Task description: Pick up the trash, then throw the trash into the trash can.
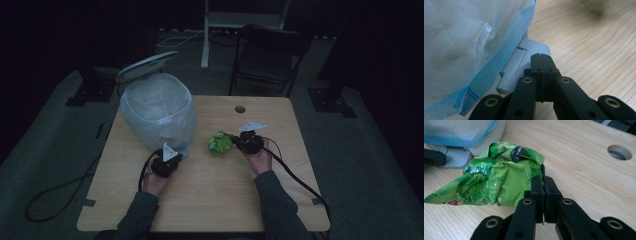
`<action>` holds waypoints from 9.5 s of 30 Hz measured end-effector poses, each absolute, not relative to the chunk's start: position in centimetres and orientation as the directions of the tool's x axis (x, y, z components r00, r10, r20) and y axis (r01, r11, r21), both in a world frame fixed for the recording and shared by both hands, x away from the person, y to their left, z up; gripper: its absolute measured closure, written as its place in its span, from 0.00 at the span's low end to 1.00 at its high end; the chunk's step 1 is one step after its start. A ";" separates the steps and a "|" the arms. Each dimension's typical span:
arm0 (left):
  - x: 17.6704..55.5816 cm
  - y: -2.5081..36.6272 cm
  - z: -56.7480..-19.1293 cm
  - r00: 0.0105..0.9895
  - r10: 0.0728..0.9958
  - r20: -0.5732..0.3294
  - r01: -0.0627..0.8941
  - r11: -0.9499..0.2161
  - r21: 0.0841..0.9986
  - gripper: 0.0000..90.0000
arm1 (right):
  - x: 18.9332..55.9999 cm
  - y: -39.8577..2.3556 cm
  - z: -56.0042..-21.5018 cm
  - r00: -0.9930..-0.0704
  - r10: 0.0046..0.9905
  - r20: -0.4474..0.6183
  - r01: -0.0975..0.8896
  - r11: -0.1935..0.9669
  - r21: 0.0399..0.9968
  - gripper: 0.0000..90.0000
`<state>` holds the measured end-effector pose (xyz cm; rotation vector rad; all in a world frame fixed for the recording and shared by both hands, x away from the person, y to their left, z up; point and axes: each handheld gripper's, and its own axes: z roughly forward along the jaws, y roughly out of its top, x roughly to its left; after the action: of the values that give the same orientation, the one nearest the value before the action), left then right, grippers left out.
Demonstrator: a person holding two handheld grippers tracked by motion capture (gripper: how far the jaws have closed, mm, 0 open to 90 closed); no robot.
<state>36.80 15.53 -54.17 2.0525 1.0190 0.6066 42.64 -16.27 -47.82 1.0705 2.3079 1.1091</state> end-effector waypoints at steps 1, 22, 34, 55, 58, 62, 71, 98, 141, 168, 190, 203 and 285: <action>36.8 15.5 -54.2 0.571 0.816 0.085 0.458 -0.404 0.792 1.00 | 42.6 -16.2 -47.6 -0.649 0.760 -0.007 0.469 0.408 0.783 0.98; 36.8 15.6 -54.1 0.571 0.816 0.091 0.455 -0.407 0.792 1.00 | 43.1 -15.9 -43.2 -0.657 0.752 -0.046 0.403 0.403 0.822 0.98; 36.8 15.6 -54.1 0.572 0.815 0.091 0.455 -0.408 0.792 1.00 | 43.1 -15.7 -41.8 -0.662 0.748 -0.059 0.378 0.400 0.835 0.98; 36.8 15.6 -54.2 0.571 0.816 0.091 0.453 -0.406 0.794 1.00 | 42.8 -15.8 -39.8 -0.658 0.748 -0.081 0.345 0.396 0.851 0.98; 36.8 15.6 -54.1 0.572 0.815 0.093 0.453 -0.409 0.792 1.00 | 42.8 -15.9 -39.7 -0.657 0.749 -0.081 0.342 0.392 0.854 0.98; 36.8 15.6 -54.1 0.572 0.814 0.094 0.453 -0.410 0.791 1.00 | 42.8 -15.9 -39.5 -0.655 0.752 -0.077 0.342 0.386 0.857 0.98; 36.8 15.5 -54.2 0.571 0.816 0.092 0.453 -0.406 0.794 1.00 | 42.9 -15.2 -38.0 -0.660 0.744 -0.099 0.313 0.392 0.865 0.98; 36.8 15.6 -54.1 0.573 0.815 0.089 0.457 -0.407 0.791 1.00 | 42.6 -14.1 -34.4 -0.674 0.731 -0.109 0.241 0.358 0.902 0.98; 36.8 15.5 -54.2 0.571 0.816 0.084 0.458 -0.402 0.793 1.00 | 43.2 -10.1 -29.7 -0.704 0.695 -0.146 0.151 0.347 0.926 0.98; 36.8 15.6 -54.2 0.572 0.817 0.081 0.460 -0.401 0.792 1.00 | 43.6 -7.1 -27.7 -0.730 0.664 -0.162 0.112 0.350 0.930 0.98; 36.9 15.6 -54.2 0.572 0.816 0.079 0.461 -0.399 0.792 1.00 | 44.6 -5.2 -27.4 -0.737 0.655 -0.164 0.123 0.369 0.921 0.98; 36.9 15.6 -54.2 0.571 0.817 0.075 0.462 -0.396 0.794 1.00 | 45.2 -4.2 -27.6 -0.737 0.655 -0.163 0.133 0.378 0.916 0.98; 36.9 15.6 -54.2 0.572 0.817 0.071 0.463 -0.394 0.794 1.00 | 46.9 0.3 -28.2 -0.742 0.651 -0.161 0.157 0.402 0.902 0.63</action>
<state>36.87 15.59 -54.16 2.0477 1.0201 0.5959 46.94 0.32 -28.23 0.6881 2.1664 1.3164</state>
